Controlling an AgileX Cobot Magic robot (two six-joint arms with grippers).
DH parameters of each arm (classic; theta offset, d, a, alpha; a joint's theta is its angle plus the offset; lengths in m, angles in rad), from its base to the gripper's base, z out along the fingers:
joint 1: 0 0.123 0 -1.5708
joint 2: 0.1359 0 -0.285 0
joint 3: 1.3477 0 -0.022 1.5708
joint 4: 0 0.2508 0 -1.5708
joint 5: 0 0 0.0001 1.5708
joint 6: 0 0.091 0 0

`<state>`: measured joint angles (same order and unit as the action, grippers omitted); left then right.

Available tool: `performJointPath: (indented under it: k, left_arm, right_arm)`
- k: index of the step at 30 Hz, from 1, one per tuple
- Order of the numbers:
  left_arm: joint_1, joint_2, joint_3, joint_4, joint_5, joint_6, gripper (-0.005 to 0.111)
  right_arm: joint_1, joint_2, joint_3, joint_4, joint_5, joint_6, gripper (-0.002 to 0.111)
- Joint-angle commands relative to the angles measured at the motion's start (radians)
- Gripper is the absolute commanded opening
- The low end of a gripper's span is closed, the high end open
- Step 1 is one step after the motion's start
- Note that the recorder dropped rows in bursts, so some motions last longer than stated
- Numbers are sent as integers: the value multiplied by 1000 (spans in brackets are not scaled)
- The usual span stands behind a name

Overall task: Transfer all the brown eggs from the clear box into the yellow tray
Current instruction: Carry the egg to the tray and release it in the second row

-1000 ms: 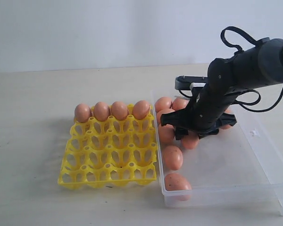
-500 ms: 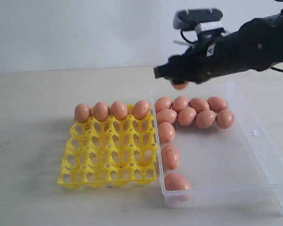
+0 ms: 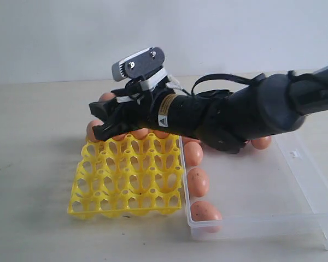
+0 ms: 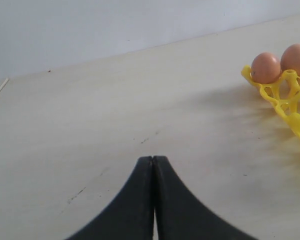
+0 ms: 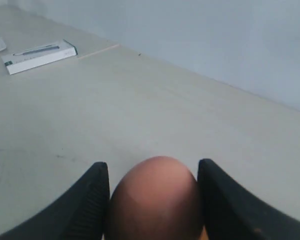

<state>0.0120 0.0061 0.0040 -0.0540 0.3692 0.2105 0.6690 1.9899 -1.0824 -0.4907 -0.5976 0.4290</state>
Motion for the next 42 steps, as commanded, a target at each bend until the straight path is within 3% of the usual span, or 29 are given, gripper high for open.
performJointPath:
  k: [1, 20, 25, 27, 33, 39, 41, 42]
  left_arm:
    - [2, -6, -4, -8, -9, -5, 0]
    - [2, -6, -4, -8, -9, -7, 0]
    - [2, -6, -4, -8, -9, -5, 0]
    - [2, -6, -4, -8, -9, -5, 0]
    - [2, -6, -4, -8, -9, -7, 0]
    - [2, -6, -4, -8, -9, -3, 0]
    - [2, -6, -4, -8, -9, -3, 0]
    - [2, -6, -4, -8, -9, -7, 0]
  right_arm:
    - [15, 103, -88, -40, -36, 62, 0]
    - [34, 307, -291, -130, -17, 256, 1]
    - [34, 316, -302, -196, 5, 313, 22]
    - [34, 327, -310, -196, 5, 313, 36]
    - [34, 327, -311, -188, 5, 314, 58]
    - [34, 295, -311, -128, 37, 314, 62]
    - [34, 204, -309, -127, 156, 340, 62]
    - [34, 104, -309, -118, 313, 380, 62]
